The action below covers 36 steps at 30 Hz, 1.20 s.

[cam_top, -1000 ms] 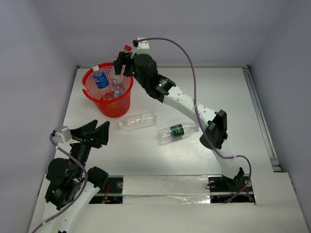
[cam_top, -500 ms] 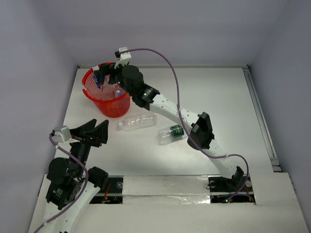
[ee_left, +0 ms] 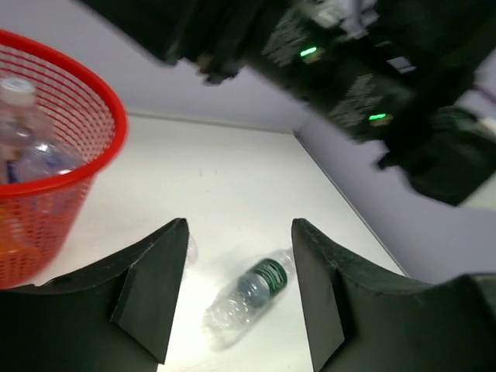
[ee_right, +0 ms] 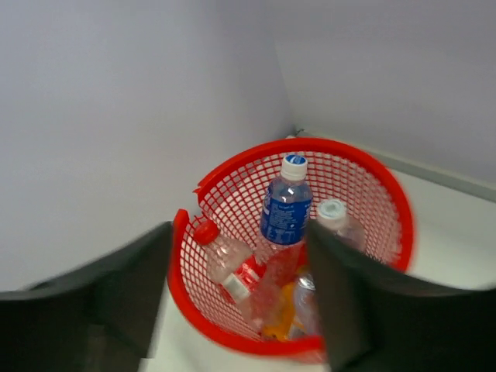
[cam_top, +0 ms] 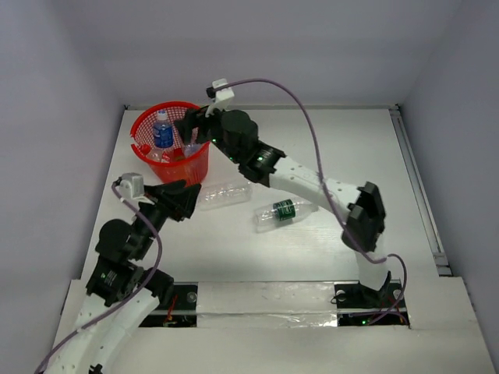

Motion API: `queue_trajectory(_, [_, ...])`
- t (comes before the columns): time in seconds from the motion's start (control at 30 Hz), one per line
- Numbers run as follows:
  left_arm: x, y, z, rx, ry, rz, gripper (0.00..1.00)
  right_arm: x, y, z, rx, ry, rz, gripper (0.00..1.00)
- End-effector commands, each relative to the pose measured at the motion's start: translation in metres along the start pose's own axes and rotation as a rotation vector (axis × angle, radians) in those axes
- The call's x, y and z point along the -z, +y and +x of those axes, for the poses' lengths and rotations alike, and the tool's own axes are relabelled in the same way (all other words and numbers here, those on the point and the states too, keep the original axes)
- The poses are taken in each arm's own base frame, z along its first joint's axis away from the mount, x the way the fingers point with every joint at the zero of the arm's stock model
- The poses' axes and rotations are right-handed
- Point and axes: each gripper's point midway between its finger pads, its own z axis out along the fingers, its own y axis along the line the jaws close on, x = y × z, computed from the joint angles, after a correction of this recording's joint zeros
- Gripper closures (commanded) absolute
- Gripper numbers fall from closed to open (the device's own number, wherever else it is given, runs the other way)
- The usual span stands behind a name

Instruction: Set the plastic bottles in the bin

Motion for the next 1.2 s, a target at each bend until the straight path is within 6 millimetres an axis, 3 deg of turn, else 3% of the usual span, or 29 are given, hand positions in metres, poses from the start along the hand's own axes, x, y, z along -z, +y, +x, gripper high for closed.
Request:
queue_trajectory(0.0, [-0.023,-0.026,0.010,0.048,0.052,0.138,0.50,0.059,-0.012,-0.117,-0.069,-0.247,0.075,0.35])
queue_trajectory(0.03, [-0.027,-0.025,0.020,0.066,0.080,0.138,0.53,0.070,-0.026,-0.121,-0.099,-0.255,0.115,0.46])
queue_trajectory(0.07, [-0.031,-0.026,0.026,0.072,0.098,0.142,0.67,0.081,-0.051,-0.092,-0.096,-0.205,0.193,0.63])
queue_trajectory(0.1, [-0.039,-0.024,0.034,0.077,0.115,0.134,0.73,0.110,-0.058,-0.122,-0.131,-0.259,0.209,0.72])
queue_trajectory(0.13, [-0.041,-0.032,0.046,0.088,0.148,0.154,0.87,0.124,-0.078,-0.126,-0.176,-0.279,0.258,0.82])
queue_trajectory(0.17, [-0.044,-0.035,0.052,0.095,0.162,0.150,0.93,0.138,-0.091,-0.126,-0.195,-0.283,0.282,0.86])
queue_trajectory(0.2, [-0.053,-0.032,0.061,0.095,0.171,0.110,0.98,0.152,-0.110,-0.098,-0.197,-0.236,0.322,0.90])
queue_trajectory(0.23, [-0.056,-0.034,0.067,0.094,0.175,0.091,1.00,0.182,-0.119,-0.125,-0.250,-0.304,0.324,0.95])
queue_trajectory(0.27, [-0.055,-0.051,0.081,0.097,0.215,0.129,1.00,0.196,-0.127,-0.125,-0.264,-0.316,0.339,0.96])
queue_trajectory(0.3, [-0.065,-0.049,0.094,0.070,0.229,0.082,1.00,0.209,-0.139,-0.102,-0.264,-0.283,0.367,0.97])
queue_trajectory(0.33, [-0.069,-0.055,0.104,0.054,0.249,0.079,1.00,0.233,-0.137,-0.119,-0.290,-0.330,0.352,0.97])
queue_trajectory(0.4, [-0.080,-0.069,0.136,-0.031,0.322,0.069,0.94,0.255,-0.147,-0.114,-0.299,-0.339,0.388,0.96])
queue_trajectory(0.43, [-0.084,-0.073,0.146,-0.062,0.345,0.072,0.89,0.264,-0.154,-0.099,-0.305,-0.318,0.409,0.95])
queue_trajectory(0.47, [-0.092,-0.083,0.147,-0.086,0.348,0.088,0.75,0.282,-0.155,-0.110,-0.322,-0.357,0.417,0.95])
queue_trajectory(0.5, [-0.100,-0.084,0.170,-0.131,0.392,0.085,0.66,0.290,-0.159,-0.103,-0.323,-0.339,0.435,0.94])
queue_trajectory(0.53, [-0.103,-0.087,0.181,-0.186,0.416,0.108,0.58,0.298,-0.164,-0.092,-0.330,-0.326,0.453,0.94])
queue_trajectory(0.57, [-0.112,-0.095,0.183,-0.207,0.423,0.129,0.45,0.312,-0.165,-0.099,-0.343,-0.354,0.451,0.94])
queue_trajectory(0.6, [-0.117,-0.096,0.207,-0.249,0.485,0.148,0.39,0.319,-0.167,-0.095,-0.342,-0.345,0.462,0.93])
queue_trajectory(0.73, [-0.131,-0.114,0.242,-0.366,0.560,0.238,0.22,0.350,-0.178,-0.089,-0.352,-0.359,0.498,0.82])
queue_trajectory(0.77, [-0.136,-0.122,0.243,-0.402,0.554,0.271,0.18,0.356,-0.182,-0.085,-0.351,-0.359,0.513,0.70])
queue_trajectory(0.8, [-0.137,-0.121,0.260,-0.428,0.595,0.290,0.16,0.360,-0.183,-0.082,-0.346,-0.350,0.521,0.62])
queue_trajectory(0.83, [-0.140,-0.122,0.266,-0.448,0.608,0.301,0.15,0.369,-0.183,-0.087,-0.350,-0.368,0.517,0.53])
queue_trajectory(0.9, [-0.152,-0.127,0.280,-0.511,0.651,0.325,0.12,0.379,-0.187,-0.087,-0.353,-0.378,0.534,0.25])
queue_trajectory(0.93, [-0.147,-0.120,0.295,-0.533,0.697,0.322,0.12,0.381,-0.187,-0.087,-0.349,-0.376,0.536,0.25])
queue_trajectory(0.97, [-0.156,-0.126,0.294,-0.565,0.694,0.337,0.12,0.384,-0.187,-0.087,-0.349,-0.377,0.537,0.18])
queue_trajectory(1.0, [-0.155,-0.116,0.313,-0.612,0.750,0.334,0.12,0.385,-0.187,-0.086,-0.349,-0.372,0.536,0.16])
queue_trajectory(1.17, [-0.171,-0.119,0.339,-0.688,0.800,0.368,0.11,0.389,-0.185,-0.078,-0.347,-0.345,0.517,0.12])
